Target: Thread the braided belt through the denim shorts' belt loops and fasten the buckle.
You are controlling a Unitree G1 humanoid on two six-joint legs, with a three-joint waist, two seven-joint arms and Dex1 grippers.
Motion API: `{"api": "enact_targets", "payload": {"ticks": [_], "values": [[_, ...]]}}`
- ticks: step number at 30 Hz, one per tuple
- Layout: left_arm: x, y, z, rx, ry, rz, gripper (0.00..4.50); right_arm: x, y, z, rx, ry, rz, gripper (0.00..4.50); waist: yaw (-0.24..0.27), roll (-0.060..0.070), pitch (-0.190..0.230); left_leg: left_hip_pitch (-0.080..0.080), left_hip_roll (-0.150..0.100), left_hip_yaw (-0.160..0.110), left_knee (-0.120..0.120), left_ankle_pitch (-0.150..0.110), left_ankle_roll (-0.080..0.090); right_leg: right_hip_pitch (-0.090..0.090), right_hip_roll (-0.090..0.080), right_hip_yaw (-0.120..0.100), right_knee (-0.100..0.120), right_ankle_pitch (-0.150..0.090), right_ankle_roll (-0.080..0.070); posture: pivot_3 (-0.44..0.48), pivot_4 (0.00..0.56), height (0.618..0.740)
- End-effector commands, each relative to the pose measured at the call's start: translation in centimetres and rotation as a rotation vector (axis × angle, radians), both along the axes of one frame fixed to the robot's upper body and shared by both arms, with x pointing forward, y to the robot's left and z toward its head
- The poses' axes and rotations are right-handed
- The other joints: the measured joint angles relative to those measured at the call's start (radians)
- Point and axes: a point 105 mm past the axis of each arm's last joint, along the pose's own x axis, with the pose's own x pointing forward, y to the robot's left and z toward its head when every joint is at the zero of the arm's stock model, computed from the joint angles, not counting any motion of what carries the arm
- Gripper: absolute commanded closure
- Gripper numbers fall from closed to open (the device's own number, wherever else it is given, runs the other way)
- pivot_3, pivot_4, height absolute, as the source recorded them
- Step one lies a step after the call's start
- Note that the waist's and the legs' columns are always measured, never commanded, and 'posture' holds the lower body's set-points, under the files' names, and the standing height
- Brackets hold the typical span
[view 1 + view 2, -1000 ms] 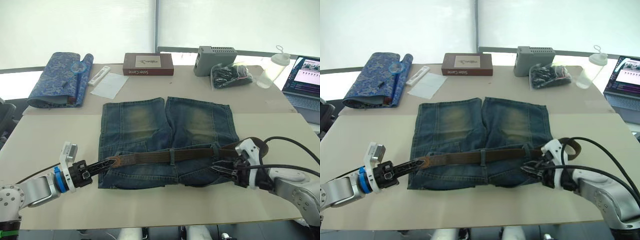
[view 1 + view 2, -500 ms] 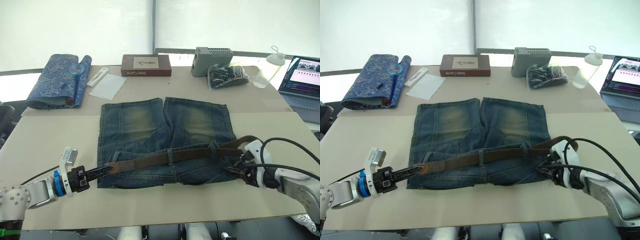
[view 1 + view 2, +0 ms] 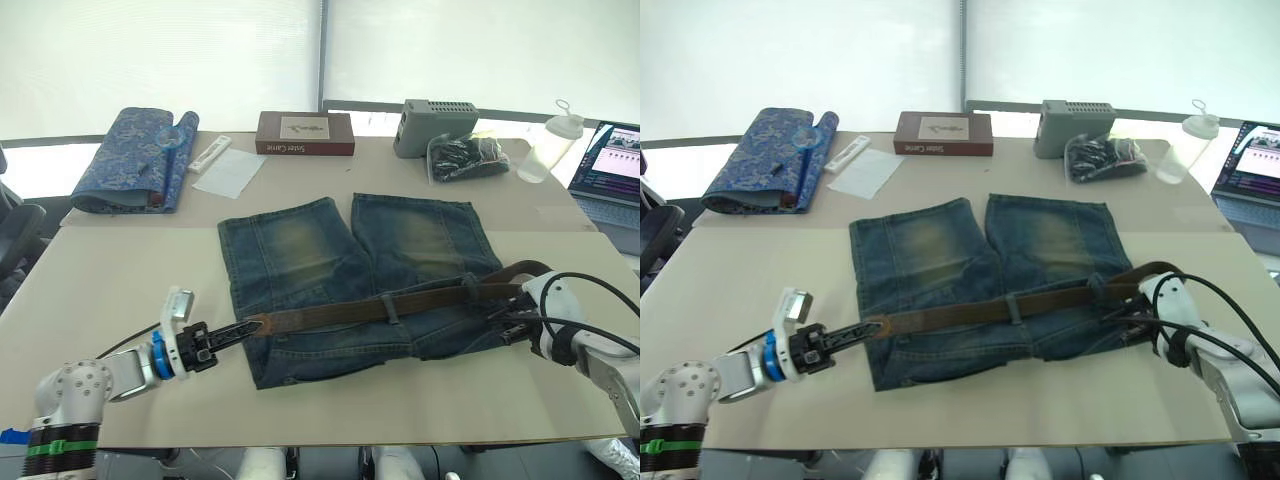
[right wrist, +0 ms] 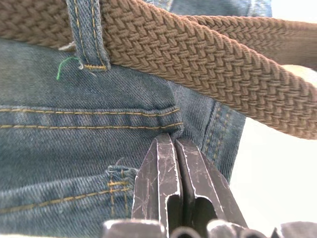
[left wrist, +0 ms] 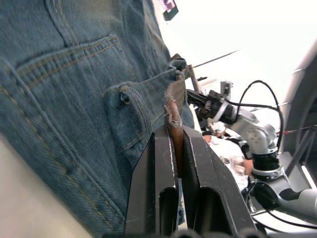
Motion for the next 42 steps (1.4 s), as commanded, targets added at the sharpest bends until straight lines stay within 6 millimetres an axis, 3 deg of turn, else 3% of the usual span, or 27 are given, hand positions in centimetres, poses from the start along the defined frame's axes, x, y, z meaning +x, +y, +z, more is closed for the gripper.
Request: {"api": "enact_targets", "payload": {"ticks": [1, 2, 5, 8, 11, 14, 17, 21, 26, 30, 38, 40, 42], "values": [[-0.1, -1.4, 0.7, -0.029, -0.026, -0.036, 4.50, -0.4, -2.0, 0.7, -0.075, -0.049, -0.095, 4.44, -0.002, 0.000, 0.000, 0.000, 0.000, 0.000, 0.000, 0.000, 0.000, 0.000, 0.000, 0.000, 0.000, 0.000, 0.000, 0.000, 0.150, 0.709], [-0.1, -1.6, 0.5, -0.037, -0.020, -0.037, 4.50, -0.4, -1.1, 1.0, -0.026, -0.057, -0.055, 4.44, -0.002, 0.000, 0.000, 0.001, 0.000, 0.000, 0.000, 0.000, 0.000, 0.001, 0.000, 0.000, 0.001, 0.000, 0.000, 0.000, 0.150, 0.709], [-0.1, -1.9, -0.2, -0.056, -0.001, -0.039, 4.50, -1.3, 2.2, 2.8, 0.242, -0.060, 0.065, 3.64, -0.003, 0.000, 0.000, 0.001, 0.000, -0.001, 0.001, 0.001, 0.001, 0.002, 0.002, 0.000, 0.002, 0.000, 0.001, 0.000, 0.150, 0.709], [-0.2, -2.1, -0.3, -0.079, -0.003, -0.041, 4.50, -3.5, 6.6, 5.4, 0.600, -0.050, 0.253, 2.50, -0.008, 0.000, 0.000, 0.001, 0.003, -0.001, 0.001, 0.001, 0.001, 0.003, 0.007, 0.001, 0.002, 0.000, 0.001, 0.000, 0.150, 0.709], [-0.2, -2.4, 0.3, -0.117, -0.019, -0.049, 4.50, -6.0, 11.4, 7.9, 0.848, -0.015, 0.496, 1.47, -0.011, 0.000, 0.000, 0.002, 0.004, -0.004, 0.001, 0.001, 0.001, 0.004, 0.010, 0.001, 0.004, 0.000, 0.001, 0.000, 0.150, 0.709], [-0.4, -2.3, 0.8, -0.143, -0.033, -0.062, 4.50, -7.3, 15.5, 8.4, 0.966, 0.049, 0.646, 1.47, -0.018, 0.000, 0.000, 0.004, 0.004, -0.005, 0.001, 0.001, 0.001, 0.005, 0.010, 0.001, 0.004, 0.000, 0.000, 0.000, 0.150, 0.709], [-0.5, -2.2, 1.9, -0.162, -0.055, -0.070, 4.50, -7.5, 19.1, 7.1, 1.004, 0.136, 0.690, 1.47, -0.027, 0.000, 0.000, 0.005, 0.004, -0.005, 0.001, 0.001, 0.000, 0.004, 0.009, 0.002, 0.000, 0.000, 0.000, 0.000, 0.150, 0.709], [-0.1, -3.5, 3.7, -0.177, -0.091, -0.094, 4.50, -6.7, 22.3, 5.6, 1.035, 0.187, 0.677, 1.47, -0.024, 0.000, 0.000, 0.004, 0.002, -0.005, 0.001, 0.000, 0.001, 0.003, 0.007, 0.003, 0.000, 0.000, 0.000, 0.000, 0.150, 0.709], [-0.2, -5.2, 4.2, -0.184, -0.092, -0.117, 4.50, -4.7, 24.1, 4.9, 1.084, 0.198, 0.623, 1.47, -0.032, 0.000, 0.000, 0.004, 0.002, -0.004, 0.001, 0.000, 0.002, 0.004, 0.008, 0.004, 0.001, 0.000, 0.000, 0.000, 0.150, 0.709], [-0.2, -6.7, 4.9, -0.188, -0.101, -0.121, 4.50, -3.0, 24.2, 6.3, 1.205, 0.139, 0.583, 1.47, -0.031, 0.000, 0.000, 0.004, 0.002, -0.003, 0.001, 0.001, 0.001, 0.005, 0.010, 0.005, 0.004, 0.001, 0.000, 0.000, 0.150, 0.709], [-0.4, -7.7, 6.5, -0.181, -0.105, -0.101, 4.50, -3.0, 23.8, 7.7, 1.326, 0.115, 0.586, 1.47, -0.033, 0.000, 0.000, 0.004, 0.002, -0.004, 0.003, 0.001, 0.001, 0.006, 0.010, 0.005, 0.005, 0.001, 0.001, 0.000, 0.150, 0.709], [-0.5, -7.6, 7.0, -0.176, -0.106, -0.092, 4.50, -3.0, 23.6, 7.6, 1.323, 0.118, 0.577, 1.99, -0.033, 0.000, 0.000, 0.004, 0.002, -0.004, 0.003, 0.001, 0.001, 0.006, 0.010, 0.005, 0.006, 0.001, 0.001, 0.000, 0.150, 0.709], [-0.6, -7.4, 7.4, -0.172, -0.102, -0.086, 4.50, -3.0, 23.5, 7.5, 1.321, 0.119, 0.575, 1.99, -0.033, 0.000, 0.000, 0.004, 0.002, -0.004, 0.003, 0.001, 0.001, 0.006, 0.010, 0.005, 0.006, 0.001, 0.001, 0.000, 0.150, 0.709]]}}
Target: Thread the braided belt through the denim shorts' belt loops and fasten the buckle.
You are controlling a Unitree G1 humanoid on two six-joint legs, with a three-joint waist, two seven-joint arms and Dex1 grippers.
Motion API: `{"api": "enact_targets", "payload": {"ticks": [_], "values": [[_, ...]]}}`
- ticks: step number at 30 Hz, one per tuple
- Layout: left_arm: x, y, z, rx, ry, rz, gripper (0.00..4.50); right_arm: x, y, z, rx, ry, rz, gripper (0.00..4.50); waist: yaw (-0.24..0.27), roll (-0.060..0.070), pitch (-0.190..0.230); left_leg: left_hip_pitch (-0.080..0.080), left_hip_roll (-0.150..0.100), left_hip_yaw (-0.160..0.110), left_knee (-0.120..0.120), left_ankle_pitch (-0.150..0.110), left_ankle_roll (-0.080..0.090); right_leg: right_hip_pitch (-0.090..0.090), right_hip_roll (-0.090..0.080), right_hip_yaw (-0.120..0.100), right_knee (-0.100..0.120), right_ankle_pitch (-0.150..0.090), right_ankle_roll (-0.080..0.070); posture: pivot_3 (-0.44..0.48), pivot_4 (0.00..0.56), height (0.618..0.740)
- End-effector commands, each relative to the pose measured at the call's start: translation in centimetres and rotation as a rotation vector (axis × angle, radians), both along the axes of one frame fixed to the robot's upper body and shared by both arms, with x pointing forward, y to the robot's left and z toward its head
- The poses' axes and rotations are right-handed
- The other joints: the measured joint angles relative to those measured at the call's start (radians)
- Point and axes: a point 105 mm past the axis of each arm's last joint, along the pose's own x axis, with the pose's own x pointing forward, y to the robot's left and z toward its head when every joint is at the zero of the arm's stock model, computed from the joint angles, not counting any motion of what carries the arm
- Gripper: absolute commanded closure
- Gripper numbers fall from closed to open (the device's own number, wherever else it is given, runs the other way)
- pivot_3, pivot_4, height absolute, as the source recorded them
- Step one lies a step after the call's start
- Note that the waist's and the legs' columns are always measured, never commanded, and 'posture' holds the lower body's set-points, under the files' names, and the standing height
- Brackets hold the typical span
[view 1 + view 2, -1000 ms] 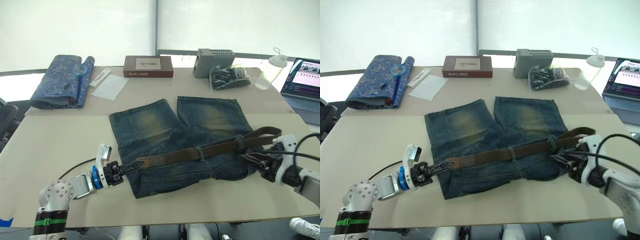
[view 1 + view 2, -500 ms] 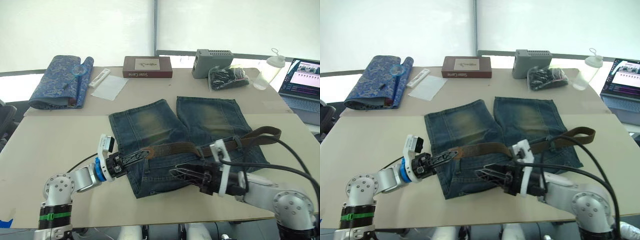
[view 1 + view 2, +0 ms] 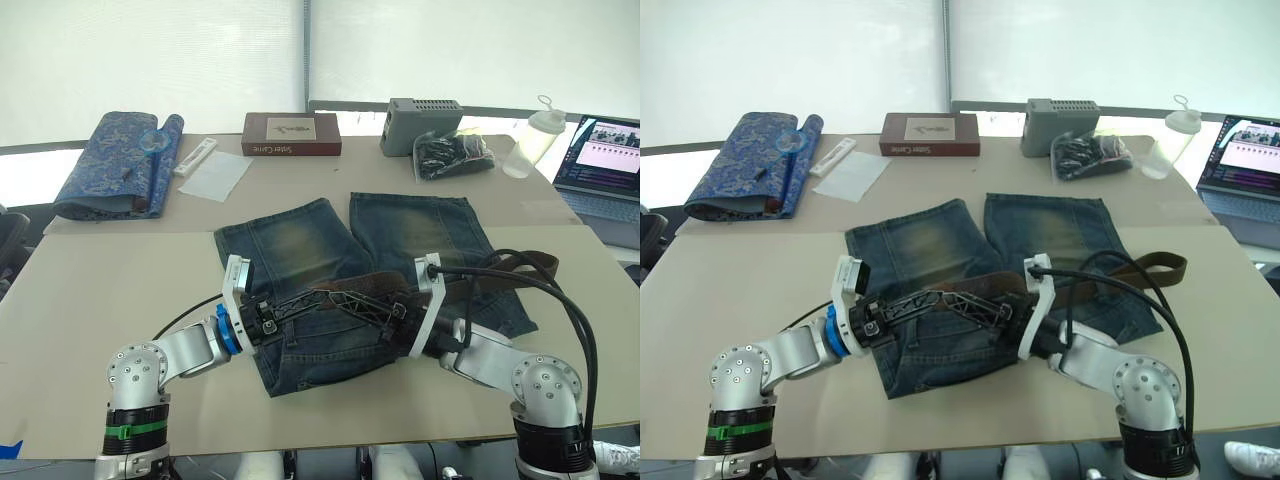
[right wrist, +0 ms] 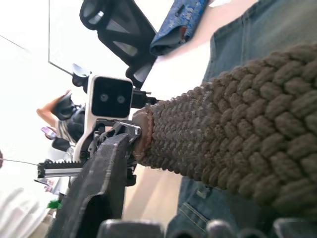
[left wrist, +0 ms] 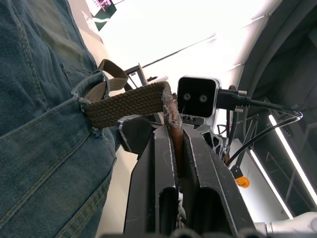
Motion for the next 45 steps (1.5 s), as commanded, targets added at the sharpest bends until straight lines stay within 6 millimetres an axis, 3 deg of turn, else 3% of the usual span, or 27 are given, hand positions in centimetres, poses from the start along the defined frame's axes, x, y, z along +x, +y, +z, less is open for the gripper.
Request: {"api": "enact_targets", "payload": {"ticks": [1, 11, 19, 25, 29, 35, 39, 45], "values": [[-0.6, 0.0, 2.0, -0.017, -0.042, -0.009, 4.50, 0.0, -0.6, 1.0, 0.033, -0.028, -0.016, 1.99, 0.000, 0.000, 0.000, 0.000, 0.000, 0.000, 0.000, 0.000, 0.000, 0.000, 0.000, 0.000, 0.000, 0.000, 0.000, 0.000, 0.150, 0.709], [-0.7, 0.1, 3.2, 0.009, -0.023, 0.002, 4.50, 1.0, -1.2, 1.7, 0.080, -0.023, -0.066, 1.99, 0.001, 0.000, 0.000, 0.000, 0.000, 0.000, 0.000, 0.000, 0.000, 0.000, 0.000, 0.000, 0.000, 0.000, 0.000, 0.000, 0.150, 0.709], [-1.0, 0.1, 3.1, 0.027, -0.011, 0.002, 4.50, 1.8, -1.5, 2.0, 0.105, -0.009, -0.098, 4.48, 0.002, 0.000, 0.000, 0.000, 0.000, 0.000, 0.000, 0.000, 0.000, 0.000, 0.000, 0.000, 0.000, 0.000, 0.000, 0.000, 0.150, 0.709], [-0.4, 1.0, 2.6, 0.133, -0.083, 0.069, 4.50, 1.6, -1.1, 1.9, 0.055, -0.033, -0.075, 4.48, 0.001, 0.000, 0.000, 0.000, 0.000, 0.000, 0.000, 0.000, 0.000, -0.001, 0.000, 0.000, 0.000, 0.000, 0.000, 0.000, 0.150, 0.709], [-0.7, 2.3, 2.1, 0.277, -0.191, 0.100, 2.91, 1.5, -0.4, 1.6, -0.014, -0.066, -0.052, 4.50, 0.001, 0.000, 0.000, 0.000, 0.000, 0.001, 0.000, 0.000, 0.000, -0.001, 0.000, 0.000, -0.001, 0.000, 0.000, 0.000, 0.150, 0.709], [-1.6, 6.8, -0.5, 0.634, -0.468, 0.151, 0.02, 1.3, 1.2, -0.8, -0.213, -0.114, -0.022, 4.50, -0.004, 0.002, 0.001, 0.000, 0.001, 0.005, -0.006, 0.000, -0.002, -0.006, 0.000, 0.001, -0.003, -0.001, -0.001, 0.000, 0.150, 0.709], [-3.1, 7.7, -2.3, 0.728, -0.614, 0.048, 0.02, 1.4, 1.6, -2.4, -0.270, -0.104, -0.029, 4.50, 0.004, 0.003, 0.001, -0.001, 0.002, 0.007, -0.010, 0.000, -0.003, -0.012, -0.001, 0.001, -0.006, 0.000, -0.002, 0.000, 0.150, 0.709], [-4.3, 8.4, -4.4, 0.799, -0.694, -0.033, 0.02, 2.0, 1.4, -4.0, -0.366, -0.109, -0.064, 4.50, 0.005, 0.002, 0.001, -0.013, 0.001, 0.008, -0.010, 0.000, -0.003, -0.023, -0.002, 0.001, -0.006, 0.001, -0.004, 0.000, 0.150, 0.709]]}}
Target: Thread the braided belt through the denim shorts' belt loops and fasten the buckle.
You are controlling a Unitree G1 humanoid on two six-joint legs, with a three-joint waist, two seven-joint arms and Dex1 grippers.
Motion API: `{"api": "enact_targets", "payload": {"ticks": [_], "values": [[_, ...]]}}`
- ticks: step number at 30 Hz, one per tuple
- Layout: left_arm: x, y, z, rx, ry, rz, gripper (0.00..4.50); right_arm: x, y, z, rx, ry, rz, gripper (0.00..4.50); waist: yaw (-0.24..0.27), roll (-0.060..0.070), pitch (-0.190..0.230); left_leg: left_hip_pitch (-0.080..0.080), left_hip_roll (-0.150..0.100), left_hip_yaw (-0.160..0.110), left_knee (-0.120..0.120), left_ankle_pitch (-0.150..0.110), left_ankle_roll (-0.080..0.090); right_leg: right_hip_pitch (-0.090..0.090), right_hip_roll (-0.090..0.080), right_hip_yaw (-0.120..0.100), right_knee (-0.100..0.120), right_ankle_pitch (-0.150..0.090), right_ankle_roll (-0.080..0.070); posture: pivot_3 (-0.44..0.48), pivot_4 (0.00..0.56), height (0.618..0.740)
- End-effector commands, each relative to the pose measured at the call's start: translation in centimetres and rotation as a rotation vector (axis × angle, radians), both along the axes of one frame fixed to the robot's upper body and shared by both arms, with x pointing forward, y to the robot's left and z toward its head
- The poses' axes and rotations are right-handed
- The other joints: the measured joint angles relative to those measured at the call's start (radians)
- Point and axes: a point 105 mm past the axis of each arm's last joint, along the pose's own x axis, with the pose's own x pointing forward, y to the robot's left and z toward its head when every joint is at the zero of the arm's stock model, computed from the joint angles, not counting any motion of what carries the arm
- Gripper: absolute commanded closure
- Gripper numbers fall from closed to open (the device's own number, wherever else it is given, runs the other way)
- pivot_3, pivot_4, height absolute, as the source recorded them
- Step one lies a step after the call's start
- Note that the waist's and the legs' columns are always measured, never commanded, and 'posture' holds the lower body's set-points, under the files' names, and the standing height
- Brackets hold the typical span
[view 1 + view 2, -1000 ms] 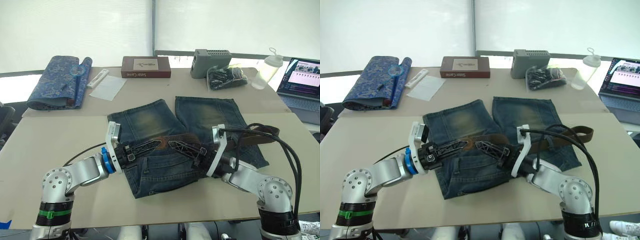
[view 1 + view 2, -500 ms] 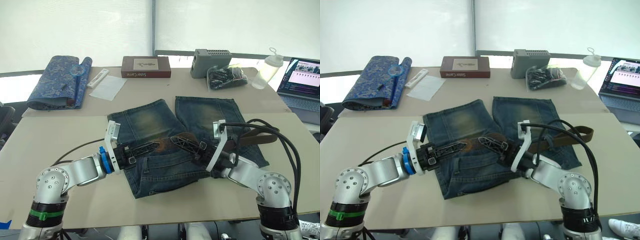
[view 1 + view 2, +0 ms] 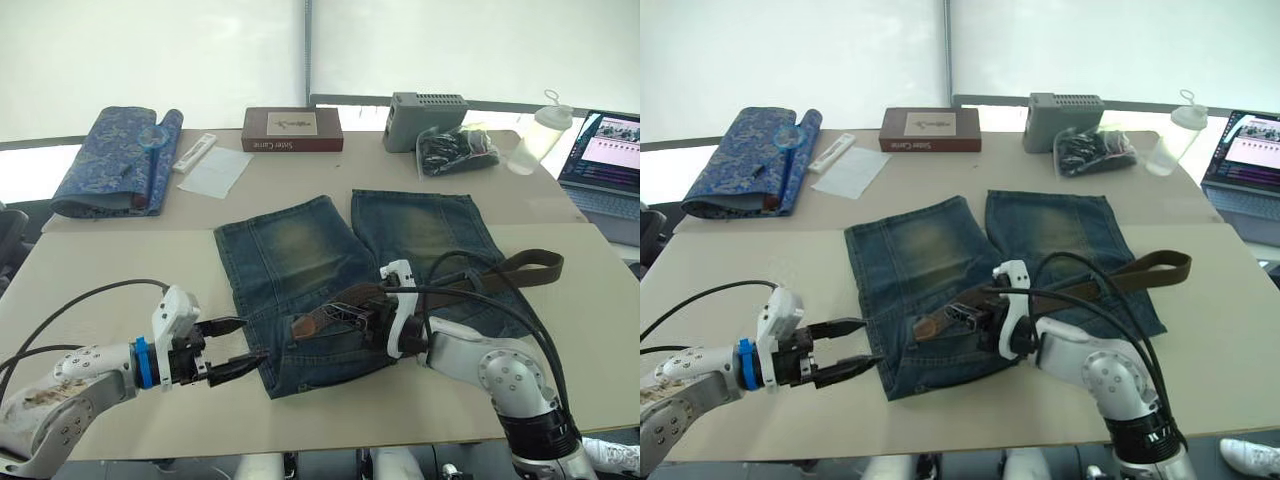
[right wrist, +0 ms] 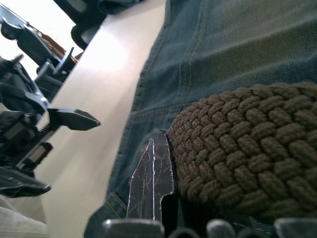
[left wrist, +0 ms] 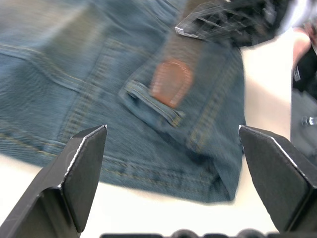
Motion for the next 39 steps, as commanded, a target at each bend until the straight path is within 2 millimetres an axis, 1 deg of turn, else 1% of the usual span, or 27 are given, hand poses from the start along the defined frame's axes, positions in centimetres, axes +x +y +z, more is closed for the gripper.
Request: {"api": "enact_targets", "payload": {"ticks": [1, 8, 11, 14, 16, 17, 21, 24, 26, 29, 31, 34, 39], "values": [[-0.6, 0.0, -0.3, 0.028, -0.043, -0.051, 0.02, 0.4, -0.6, -0.2, -0.036, -0.026, -0.033, 4.50, -0.001, 0.000, 0.000, 0.000, 0.000, 0.000, 0.000, 0.000, 0.000, 0.000, 0.000, 0.000, 0.000, 0.000, 0.000, 0.000, 0.150, 0.709], [-0.8, 0.4, -1.1, 0.036, -0.032, -0.049, 0.02, 0.8, -1.0, -0.4, -0.031, -0.014, -0.071, 4.50, -0.003, 0.000, 0.000, 0.000, 0.001, 0.000, 0.000, 0.000, 0.000, 0.001, 0.001, -0.001, 0.000, 0.000, 0.000, 0.000, 0.150, 0.709], [-0.9, 0.4, -1.3, 0.036, -0.026, -0.048, 0.02, 1.1, -1.2, -0.3, 0.017, 0.021, -0.112, 4.50, -0.002, 0.000, 0.000, 0.001, 0.001, -0.001, 0.001, 0.000, 0.000, 0.001, 0.001, -0.001, 0.000, 0.000, 0.000, 0.000, 0.150, 0.709], [-0.9, 0.5, -1.3, 0.033, -0.024, -0.040, 0.02, 1.4, -2.1, -0.8, -0.035, 0.019, -0.140, 4.50, -0.002, 0.000, 0.000, 0.001, 0.000, -0.001, 0.001, 0.001, 0.000, 0.002, 0.000, -0.001, 0.001, 0.000, 0.001, 0.000, 0.150, 0.709], [-1.0, 0.5, -1.3, 0.028, -0.022, -0.036, 0.02, 1.3, -2.3, -0.8, -0.031, 0.030, -0.138, 4.50, -0.001, 0.000, 0.000, 0.001, 0.000, -0.001, 0.002, 0.001, 0.000, 0.002, 0.000, -0.001, 0.000, 0.000, 0.001, 0.000, 0.150, 0.709], [-1.0, 0.4, -1.3, 0.028, -0.022, -0.036, 0.02, 1.1, -2.2, -0.9, -0.024, 0.040, -0.125, 4.50, -0.001, 0.000, 0.000, 0.001, 0.000, -0.001, 0.002, 0.001, 0.000, 0.002, 0.000, -0.001, 0.000, 0.000, 0.001, 0.000, 0.150, 0.709], [-0.9, 0.1, -1.4, 0.023, -0.015, -0.033, 0.02, 0.0, 0.0, -1.4, 0.056, 0.118, -0.045, 4.50, -0.003, -0.001, -0.001, 0.002, 0.001, -0.001, 0.002, 0.001, 0.000, 0.003, 0.001, -0.001, 0.001, 0.000, 0.001, 0.000, 0.150, 0.709], [-0.8, 0.0, -1.5, 0.007, -0.002, -0.019, 0.02, 0.3, 1.2, -2.0, 0.106, 0.169, -0.045, 4.50, -0.006, -0.001, -0.001, 0.005, 0.002, -0.001, 0.002, 0.001, 0.000, 0.004, 0.002, -0.001, 0.001, 0.000, 0.001, 0.000, 0.150, 0.709], [-0.8, -0.3, -1.5, -0.027, 0.027, -0.007, 0.02, 0.9, 1.6, -2.6, 0.137, 0.202, -0.070, 4.50, -0.013, -0.002, -0.002, 0.006, 0.003, -0.001, 0.002, 0.001, -0.001, 0.005, 0.003, -0.002, 0.002, 0.000, 0.001, 0.000, 0.150, 0.709], [-0.1, -0.7, -0.8, -0.167, 0.099, 0.087, 0.02, 1.3, 2.3, -3.3, 0.157, 0.232, -0.076, 4.50, -0.024, -0.002, -0.003, 0.012, 0.006, 0.000, 0.001, 0.001, -0.001, 0.010, 0.004, -0.003, 0.001, 0.000, 0.001, 0.000, 0.150, 0.709], [0.0, -0.7, -0.7, -0.205, 0.136, 0.116, 0.02, 0.9, 2.8, -3.1, 0.153, 0.219, -0.028, 4.50, -0.029, -0.003, -0.004, 0.016, 0.010, 0.000, 0.001, 0.001, -0.002, 0.015, 0.005, -0.005, 0.001, 0.000, 0.001, 0.000, 0.150, 0.709], [0.0, -0.5, -0.8, -0.212, 0.170, 0.139, 0.02, 0.1, 3.5, -2.4, 0.124, 0.165, 0.060, 4.50, -0.032, -0.004, -0.005, 0.017, 0.013, 0.000, 0.001, 0.000, -0.004, 0.016, 0.009, -0.006, 0.000, 0.000, 0.000, 0.000, 0.150, 0.709], [-0.1, -0.3, -1.2, -0.170, 0.176, 0.132, 0.02, 0.8, 3.5, -2.0, 0.004, 0.059, 0.082, 4.50, -0.035, -0.005, -0.007, 0.017, 0.015, 0.000, 0.001, -0.001, -0.008, 0.013, 0.010, -0.006, 0.001, -0.001, -0.002, 0.000, 0.150, 0.709]]}}
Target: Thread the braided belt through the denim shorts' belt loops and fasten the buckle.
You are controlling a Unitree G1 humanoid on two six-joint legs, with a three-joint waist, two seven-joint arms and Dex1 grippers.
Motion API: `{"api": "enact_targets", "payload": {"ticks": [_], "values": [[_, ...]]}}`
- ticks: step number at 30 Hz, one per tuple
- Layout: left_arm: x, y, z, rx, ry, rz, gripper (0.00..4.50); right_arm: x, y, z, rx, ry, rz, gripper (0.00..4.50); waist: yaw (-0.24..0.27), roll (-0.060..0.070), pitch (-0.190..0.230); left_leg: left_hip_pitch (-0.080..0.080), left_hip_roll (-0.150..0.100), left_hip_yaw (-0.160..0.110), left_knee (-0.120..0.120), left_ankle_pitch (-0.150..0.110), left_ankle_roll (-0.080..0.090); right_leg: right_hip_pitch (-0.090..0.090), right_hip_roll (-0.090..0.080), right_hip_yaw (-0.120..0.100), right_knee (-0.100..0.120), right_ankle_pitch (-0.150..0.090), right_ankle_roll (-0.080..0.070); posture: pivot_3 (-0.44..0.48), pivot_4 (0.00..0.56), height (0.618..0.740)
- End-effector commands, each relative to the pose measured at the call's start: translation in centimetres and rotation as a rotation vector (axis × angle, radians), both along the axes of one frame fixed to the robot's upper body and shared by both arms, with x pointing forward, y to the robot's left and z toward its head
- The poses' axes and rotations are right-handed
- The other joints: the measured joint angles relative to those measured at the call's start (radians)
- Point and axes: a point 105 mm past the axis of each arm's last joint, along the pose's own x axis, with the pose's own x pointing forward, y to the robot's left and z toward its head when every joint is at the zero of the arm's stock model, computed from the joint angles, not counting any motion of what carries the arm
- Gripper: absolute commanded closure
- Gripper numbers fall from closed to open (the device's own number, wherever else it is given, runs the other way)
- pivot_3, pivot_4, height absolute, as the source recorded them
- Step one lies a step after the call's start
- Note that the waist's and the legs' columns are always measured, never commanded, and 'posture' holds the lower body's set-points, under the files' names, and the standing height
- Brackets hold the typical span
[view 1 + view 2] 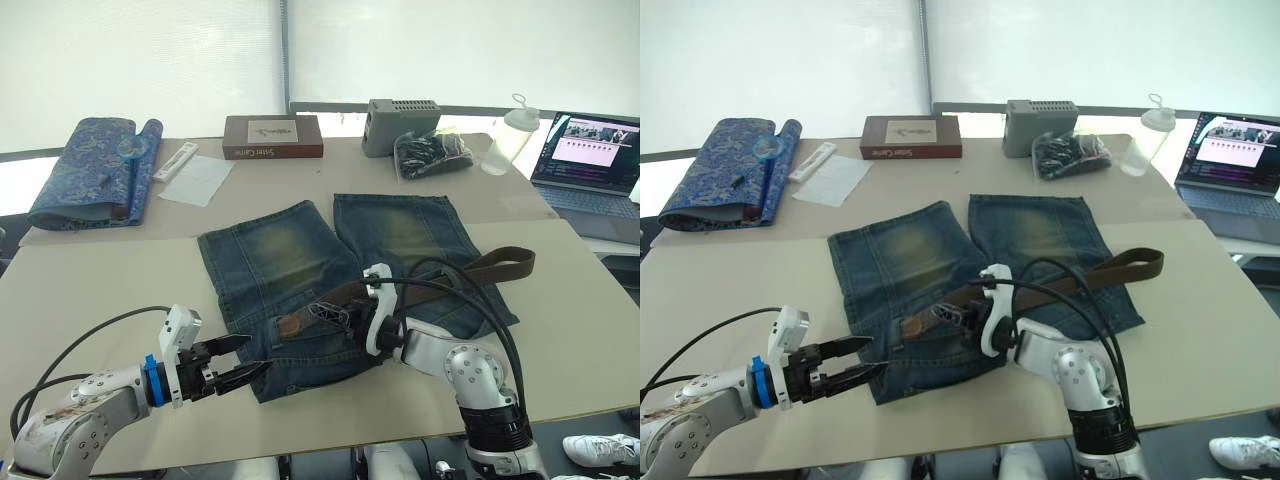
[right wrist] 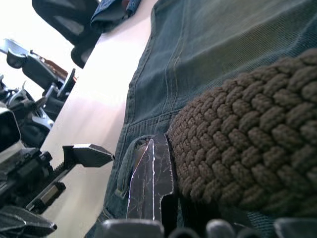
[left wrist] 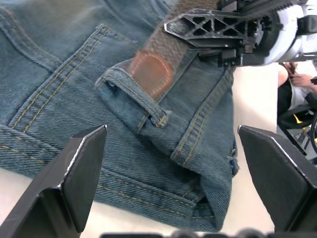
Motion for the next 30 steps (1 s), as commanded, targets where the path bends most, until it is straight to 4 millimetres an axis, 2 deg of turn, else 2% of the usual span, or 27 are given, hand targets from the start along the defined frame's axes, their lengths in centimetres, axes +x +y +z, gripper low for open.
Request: {"api": "enact_targets", "payload": {"ticks": [1, 5, 10, 13, 16, 18, 23, 30], "values": [[-0.2, -0.1, 0.6, 0.026, -0.032, -0.028, 0.02, -0.3, 0.9, -0.2, -0.056, -0.028, 0.048, 4.50, 0.000, 0.000, 0.000, 0.000, 0.001, 0.000, 0.000, 0.000, -0.001, 0.000, 0.000, 0.000, 0.000, 0.000, -0.001, 0.000, 0.150, 0.709], [-0.3, 0.0, 0.3, 0.037, -0.027, -0.036, 0.02, -0.6, 1.6, 1.1, -0.035, -0.046, 0.073, 4.50, 0.001, 0.000, 0.000, -0.001, 0.001, 0.000, 0.000, 0.001, -0.002, -0.002, 0.001, -0.001, 0.001, 0.000, -0.003, 0.000, 0.150, 0.709], [-0.5, -0.2, 0.1, 0.040, -0.018, -0.043, 0.02, -0.9, 2.2, 1.2, -0.078, -0.049, 0.082, 4.50, 0.003, 0.001, 0.000, -0.003, 0.001, 0.001, -0.001, 0.000, -0.003, -0.006, 0.001, 0.000, 0.001, 0.000, -0.004, 0.000, 0.150, 0.709], [-0.7, -0.2, 0.0, 0.041, -0.014, -0.045, 0.02, -0.9, 2.0, 2.9, -0.070, -0.088, 0.079, 4.50, 0.004, 0.002, 0.001, -0.005, 0.001, 0.002, -0.001, 0.000, -0.003, -0.008, 0.001, 0.000, 0.001, 0.001, -0.004, 0.000, 0.150, 0.709], [-0.8, -0.5, -0.1, 0.040, -0.013, -0.052, 0.02, -0.7, 1.5, 3.4, -0.088, -0.107, 0.067, 4.50, 0.006, 0.003, 0.002, -0.006, 0.001, 0.003, -0.001, 0.000, -0.003, -0.009, 0.000, 0.000, 0.002, 0.001, -0.005, 0.000, 0.150, 0.709], [-0.9, -0.6, -0.2, 0.036, -0.010, -0.055, 0.02, -0.7, 1.4, 3.1, -0.109, -0.105, 0.066, 4.50, 0.006, 0.003, 0.002, -0.006, 0.001, 0.003, -0.001, 0.001, -0.003, -0.009, 0.001, 0.000, 0.002, 0.001, -0.005, 0.000, 0.150, 0.709], [-0.7, -0.4, -0.3, 0.024, 0.002, -0.036, 0.02, -0.6, 2.0, -0.5, -0.104, 0.025, 0.033, 4.50, 0.006, 0.003, 0.002, -0.006, 0.001, 0.003, -0.001, 0.001, -0.003, -0.009, 0.001, 0.000, 0.002, 0.001, -0.005, 0.000, 0.150, 0.709], [-0.5, 0.2, -0.3, -0.016, 0.046, 0.009, 0.02, -0.4, 4.0, 0.0, 0.068, 0.107, 0.052, 4.50, 0.003, 0.004, 0.001, -0.005, 0.002, 0.003, -0.001, 0.001, -0.003, -0.009, 0.001, -0.001, 0.002, 0.001, -0.005, 0.000, 0.150, 0.709]]}}
